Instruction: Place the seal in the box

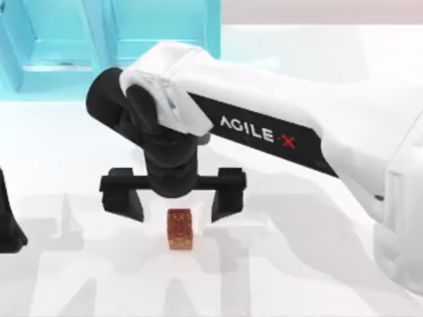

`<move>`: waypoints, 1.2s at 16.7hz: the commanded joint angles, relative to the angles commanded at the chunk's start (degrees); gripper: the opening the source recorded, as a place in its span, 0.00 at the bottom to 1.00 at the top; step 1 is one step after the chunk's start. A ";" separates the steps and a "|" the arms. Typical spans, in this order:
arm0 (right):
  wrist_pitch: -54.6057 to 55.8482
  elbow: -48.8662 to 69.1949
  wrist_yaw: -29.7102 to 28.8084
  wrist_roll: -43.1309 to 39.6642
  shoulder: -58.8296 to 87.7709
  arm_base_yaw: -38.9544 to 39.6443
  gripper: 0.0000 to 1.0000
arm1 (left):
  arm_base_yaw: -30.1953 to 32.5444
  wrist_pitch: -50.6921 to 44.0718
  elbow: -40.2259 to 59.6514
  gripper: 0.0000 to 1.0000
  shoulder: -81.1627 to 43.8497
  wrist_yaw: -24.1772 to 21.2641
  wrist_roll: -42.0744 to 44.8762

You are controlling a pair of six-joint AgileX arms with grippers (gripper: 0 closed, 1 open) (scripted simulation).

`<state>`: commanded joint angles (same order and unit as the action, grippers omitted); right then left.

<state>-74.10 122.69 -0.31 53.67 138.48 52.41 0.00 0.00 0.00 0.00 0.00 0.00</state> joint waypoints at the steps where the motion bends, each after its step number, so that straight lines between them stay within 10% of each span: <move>1: 2.94 -2.77 0.00 0.04 0.08 0.04 1.00 | 0.00 0.00 0.00 1.00 0.00 0.00 0.00; 9: 9.94 -9.63 -0.01 0.23 0.41 0.23 1.00 | 0.00 0.00 0.00 1.00 0.00 0.00 0.00; 20: 9.94 -9.63 -0.01 0.23 0.41 0.23 0.17 | 0.00 0.00 0.00 1.00 0.00 0.00 0.00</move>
<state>-64.17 113.06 -0.32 53.90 138.89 52.64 0.00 0.00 0.00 0.00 0.00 0.00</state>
